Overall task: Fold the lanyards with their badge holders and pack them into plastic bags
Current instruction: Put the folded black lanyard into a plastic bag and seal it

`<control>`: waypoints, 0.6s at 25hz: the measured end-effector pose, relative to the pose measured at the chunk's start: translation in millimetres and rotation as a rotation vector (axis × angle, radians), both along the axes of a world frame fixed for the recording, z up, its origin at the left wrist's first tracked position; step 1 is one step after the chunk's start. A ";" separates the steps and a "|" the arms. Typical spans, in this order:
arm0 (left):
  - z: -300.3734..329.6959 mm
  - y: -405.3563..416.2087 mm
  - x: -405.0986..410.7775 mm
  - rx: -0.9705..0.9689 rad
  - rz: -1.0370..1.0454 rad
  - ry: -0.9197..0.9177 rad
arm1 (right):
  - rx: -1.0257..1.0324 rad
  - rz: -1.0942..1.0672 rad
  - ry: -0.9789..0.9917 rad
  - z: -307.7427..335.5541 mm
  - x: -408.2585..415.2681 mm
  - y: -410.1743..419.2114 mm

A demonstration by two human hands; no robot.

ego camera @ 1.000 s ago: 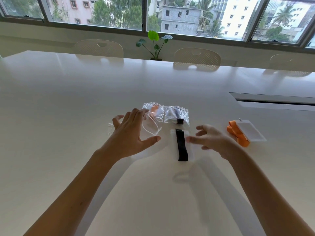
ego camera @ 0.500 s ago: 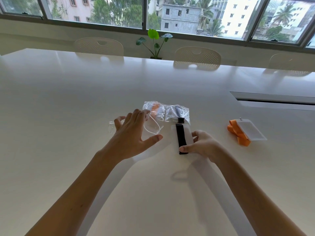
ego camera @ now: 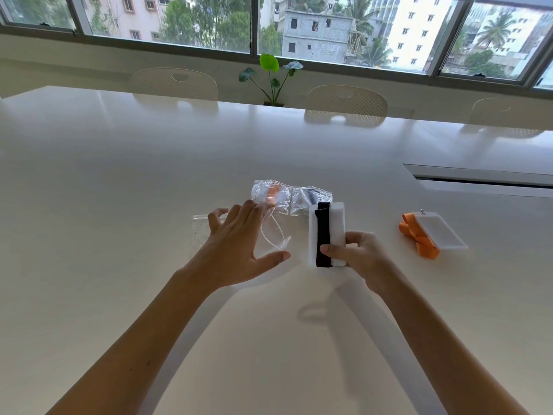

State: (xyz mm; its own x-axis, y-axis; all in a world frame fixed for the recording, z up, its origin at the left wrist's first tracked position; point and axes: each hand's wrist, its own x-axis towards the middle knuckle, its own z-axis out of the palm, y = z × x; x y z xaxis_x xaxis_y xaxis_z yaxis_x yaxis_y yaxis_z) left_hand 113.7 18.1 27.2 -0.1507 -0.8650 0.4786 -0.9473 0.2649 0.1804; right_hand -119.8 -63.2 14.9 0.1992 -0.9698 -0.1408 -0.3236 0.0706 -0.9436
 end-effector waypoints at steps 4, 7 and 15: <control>-1.7 -0.6 -1.0 -0.027 -0.004 0.001 | -0.029 0.062 -0.081 11.0 1.1 3.7; -2.4 -0.9 -1.4 -0.036 0.005 -0.023 | -0.117 0.087 -0.045 19.6 3.7 10.6; -3.4 -0.8 -5.2 -0.069 0.133 -0.169 | -0.743 -0.002 0.321 54.1 22.3 44.5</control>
State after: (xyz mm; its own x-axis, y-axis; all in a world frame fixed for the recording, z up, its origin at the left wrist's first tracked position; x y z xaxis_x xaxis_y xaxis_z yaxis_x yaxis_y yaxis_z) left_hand 108.5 17.3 23.8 -0.1206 -0.8488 0.5148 -0.9899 0.1417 0.0016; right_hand -97.5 -18.7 69.0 0.2570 -0.8329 0.4902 -0.5873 -0.5374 -0.6052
